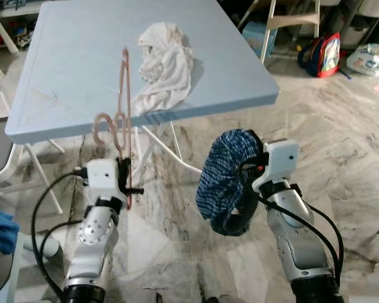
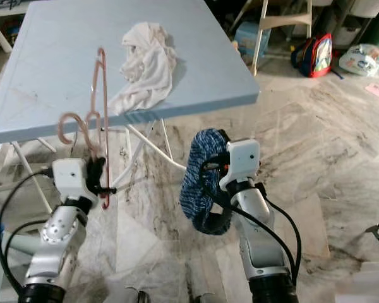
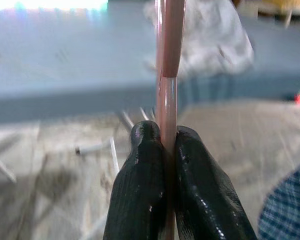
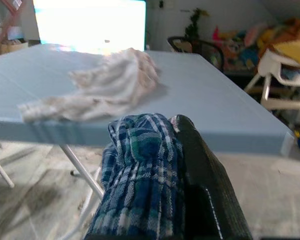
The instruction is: Hang hanger
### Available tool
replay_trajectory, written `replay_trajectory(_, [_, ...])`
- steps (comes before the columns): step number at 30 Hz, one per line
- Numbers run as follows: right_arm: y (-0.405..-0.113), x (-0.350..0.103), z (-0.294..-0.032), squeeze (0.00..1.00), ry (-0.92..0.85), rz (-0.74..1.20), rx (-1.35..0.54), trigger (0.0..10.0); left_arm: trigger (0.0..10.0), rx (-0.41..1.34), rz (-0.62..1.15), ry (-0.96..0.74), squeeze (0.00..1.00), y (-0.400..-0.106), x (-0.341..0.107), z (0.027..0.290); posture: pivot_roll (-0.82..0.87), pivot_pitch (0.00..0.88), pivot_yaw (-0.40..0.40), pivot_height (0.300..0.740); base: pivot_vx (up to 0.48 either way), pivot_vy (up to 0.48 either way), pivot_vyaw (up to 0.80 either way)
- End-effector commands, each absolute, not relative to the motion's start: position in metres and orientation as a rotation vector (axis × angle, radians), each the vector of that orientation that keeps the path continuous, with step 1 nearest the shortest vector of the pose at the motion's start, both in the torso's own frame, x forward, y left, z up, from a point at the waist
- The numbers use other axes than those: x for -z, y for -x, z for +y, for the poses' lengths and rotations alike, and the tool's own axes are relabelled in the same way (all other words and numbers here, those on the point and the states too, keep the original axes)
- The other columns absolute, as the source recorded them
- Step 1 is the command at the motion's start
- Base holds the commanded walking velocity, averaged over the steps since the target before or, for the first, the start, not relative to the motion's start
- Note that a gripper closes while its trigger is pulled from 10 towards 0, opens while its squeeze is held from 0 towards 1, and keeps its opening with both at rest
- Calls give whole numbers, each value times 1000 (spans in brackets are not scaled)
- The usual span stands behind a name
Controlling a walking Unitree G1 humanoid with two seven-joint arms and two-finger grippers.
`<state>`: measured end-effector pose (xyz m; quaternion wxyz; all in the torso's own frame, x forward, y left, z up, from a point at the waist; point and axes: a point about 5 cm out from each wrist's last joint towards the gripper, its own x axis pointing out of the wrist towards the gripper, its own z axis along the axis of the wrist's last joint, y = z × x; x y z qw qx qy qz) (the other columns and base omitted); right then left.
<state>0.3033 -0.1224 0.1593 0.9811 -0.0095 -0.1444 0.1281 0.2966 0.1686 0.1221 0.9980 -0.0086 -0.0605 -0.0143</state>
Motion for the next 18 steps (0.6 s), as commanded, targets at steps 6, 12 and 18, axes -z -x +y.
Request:
replay_trajectory(6, [-309,-159,-115,0,-7,-288,-277,10000,10000,-53,-55,7,0,-296,-109,181,163,116,-39,740,51,47,0])
replay_trajectory(12, [-314,-161,-110,0,-17,-295,-285,10000,10000,-18,-70,11,0,-300,-113,177,180,69,-33,740,0,0,0])
replay_trajectory(18, [-317,-158,-109,0,-30,-290,-283,10000,10000,4,-59,26,0,-302,-110,173,187,21,-38,740,0,0,0])
